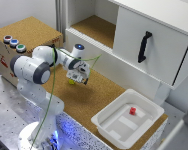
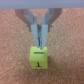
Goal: Rotate the yellow block to the left
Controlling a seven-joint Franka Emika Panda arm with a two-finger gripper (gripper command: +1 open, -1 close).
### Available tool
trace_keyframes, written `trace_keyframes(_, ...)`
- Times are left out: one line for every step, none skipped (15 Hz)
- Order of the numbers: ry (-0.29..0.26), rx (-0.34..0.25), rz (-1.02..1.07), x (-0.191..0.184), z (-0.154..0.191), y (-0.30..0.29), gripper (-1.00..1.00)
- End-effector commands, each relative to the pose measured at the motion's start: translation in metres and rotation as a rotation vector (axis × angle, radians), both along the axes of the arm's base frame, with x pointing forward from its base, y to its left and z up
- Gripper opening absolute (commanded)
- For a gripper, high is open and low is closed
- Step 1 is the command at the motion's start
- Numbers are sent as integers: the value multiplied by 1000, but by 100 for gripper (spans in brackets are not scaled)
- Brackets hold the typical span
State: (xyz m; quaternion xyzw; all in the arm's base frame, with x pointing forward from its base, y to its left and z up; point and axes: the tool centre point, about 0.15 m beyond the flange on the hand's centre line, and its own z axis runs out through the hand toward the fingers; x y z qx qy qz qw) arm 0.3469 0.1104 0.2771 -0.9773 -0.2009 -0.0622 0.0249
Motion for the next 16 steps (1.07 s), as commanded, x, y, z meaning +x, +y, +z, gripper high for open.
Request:
trace_keyframes(-15,-112,1,-20,16,23,100)
trace_keyframes(-6,-118,5,-19,9,23,100)
trace_keyframes(1,-130,3,-18,0,23,100)
trace_keyframes(-11,-151,16,-15,-8,24,100)
trace_keyframes(-13,-141,21,-11,-16,24,100)
trace_keyframes(-23,-158,19,-6,-22,23,100)
trace_keyframes(-27,-155,23,-1,-29,23,100)
trace_keyframes(-28,-158,22,4,-35,23,100)
trace_keyframes(-19,-171,26,9,-42,24,100)
trace_keyframes(-17,-176,28,12,-46,24,100)
trace_keyframes(-11,-183,20,14,-51,23,100)
trace_keyframes(-4,-186,3,16,-56,19,100)
trace_keyframes(3,-187,-7,16,-60,16,100)
trace_keyframes(-3,-183,-16,16,-61,13,100)
trace_keyframes(-11,-193,-12,16,-61,12,100)
trace_keyframes(-9,-172,-17,15,-63,11,100)
